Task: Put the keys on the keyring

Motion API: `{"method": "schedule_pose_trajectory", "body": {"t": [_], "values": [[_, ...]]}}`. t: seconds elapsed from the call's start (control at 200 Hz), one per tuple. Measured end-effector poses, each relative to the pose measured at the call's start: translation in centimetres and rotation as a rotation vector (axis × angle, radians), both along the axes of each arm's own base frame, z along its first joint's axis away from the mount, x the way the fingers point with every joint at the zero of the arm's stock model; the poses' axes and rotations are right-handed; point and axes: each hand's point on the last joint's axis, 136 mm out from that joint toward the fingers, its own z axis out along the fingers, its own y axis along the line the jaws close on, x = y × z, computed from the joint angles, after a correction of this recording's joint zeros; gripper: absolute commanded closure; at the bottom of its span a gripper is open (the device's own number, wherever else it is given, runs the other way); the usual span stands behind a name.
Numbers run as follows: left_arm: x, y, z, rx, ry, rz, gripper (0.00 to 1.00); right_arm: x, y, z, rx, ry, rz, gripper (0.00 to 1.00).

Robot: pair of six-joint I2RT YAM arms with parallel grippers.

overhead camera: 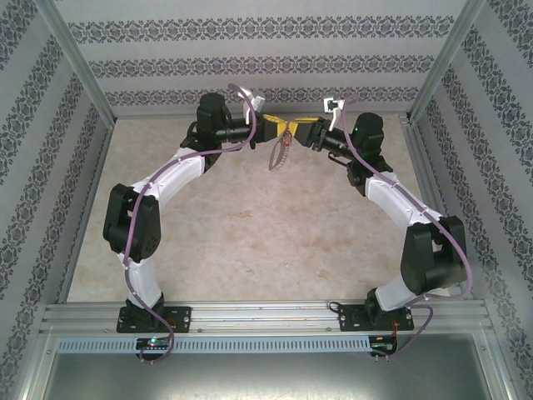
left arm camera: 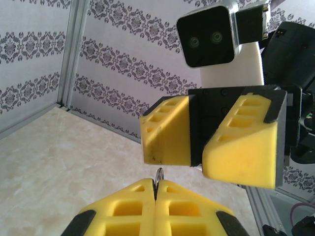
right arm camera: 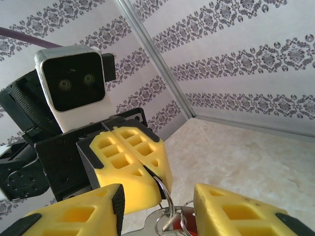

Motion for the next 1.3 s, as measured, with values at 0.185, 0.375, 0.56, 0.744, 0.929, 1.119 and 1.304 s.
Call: {"method": "schedule_pose_trajectory", "body": {"t": [0.185, 0.375, 0.56, 0.744, 0.929, 1.119, 1.304], "values": [[-0.1, 0.0, 0.2, -0.009, 0.003, -0.003, 1.00, 0.2, 0.4, -0.6, 0.010, 0.026, 0.033, 0.60], [-0.2, 0.0, 0.5, -0.016, 0.002, -0.011, 1.00, 0.3, 0.6, -1.0, 0.017, 0.047, 0.049, 0.64], [-0.4, -0.1, 0.6, -0.021, 0.006, -0.022, 1.00, 0.1, 0.6, -0.7, 0.023, 0.037, 0.057, 0.69], [-0.4, -0.1, 0.6, -0.022, 0.009, -0.026, 1.00, 0.1, 0.6, -0.3, 0.027, 0.025, 0.057, 0.79], [-0.4, -0.1, 0.6, -0.023, 0.007, -0.026, 1.00, 0.0, 0.7, -0.3, 0.033, 0.029, 0.064, 0.89], [-0.4, 0.0, 0.7, -0.026, 0.009, -0.023, 1.00, -0.3, 0.9, -0.1, 0.034, 0.018, 0.085, 1.00], [-0.4, 0.0, 0.6, -0.024, 0.007, -0.023, 0.89, -0.3, 0.9, -0.2, 0.028, 0.015, 0.087, 1.00]]}}
